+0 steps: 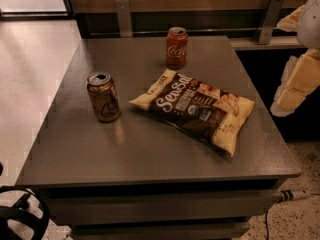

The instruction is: Pick coke can

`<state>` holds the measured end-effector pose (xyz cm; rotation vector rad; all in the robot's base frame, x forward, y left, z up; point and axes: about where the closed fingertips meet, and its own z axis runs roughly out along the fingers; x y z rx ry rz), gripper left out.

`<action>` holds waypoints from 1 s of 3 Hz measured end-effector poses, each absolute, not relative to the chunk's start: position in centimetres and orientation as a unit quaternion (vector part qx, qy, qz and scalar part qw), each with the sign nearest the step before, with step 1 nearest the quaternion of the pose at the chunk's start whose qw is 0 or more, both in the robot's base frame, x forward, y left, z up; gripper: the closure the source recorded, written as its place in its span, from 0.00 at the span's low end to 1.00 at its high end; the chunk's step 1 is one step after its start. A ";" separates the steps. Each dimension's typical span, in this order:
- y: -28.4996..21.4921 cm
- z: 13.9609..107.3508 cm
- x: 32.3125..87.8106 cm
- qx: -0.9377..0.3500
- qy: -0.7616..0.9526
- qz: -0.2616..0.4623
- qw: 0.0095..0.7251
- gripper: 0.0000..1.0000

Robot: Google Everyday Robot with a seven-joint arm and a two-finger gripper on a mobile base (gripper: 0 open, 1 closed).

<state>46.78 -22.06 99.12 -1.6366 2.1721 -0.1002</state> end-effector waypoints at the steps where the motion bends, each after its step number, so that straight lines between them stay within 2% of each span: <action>1: -22.7 98.9 50.2 -0.546 0.792 -0.013 0.273 0.00; 3: -21.6 96.5 55.8 -0.453 0.782 0.071 0.422 0.00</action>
Offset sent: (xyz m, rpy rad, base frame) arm 0.1177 -0.0130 -0.0009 0.5620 -0.3873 -0.2351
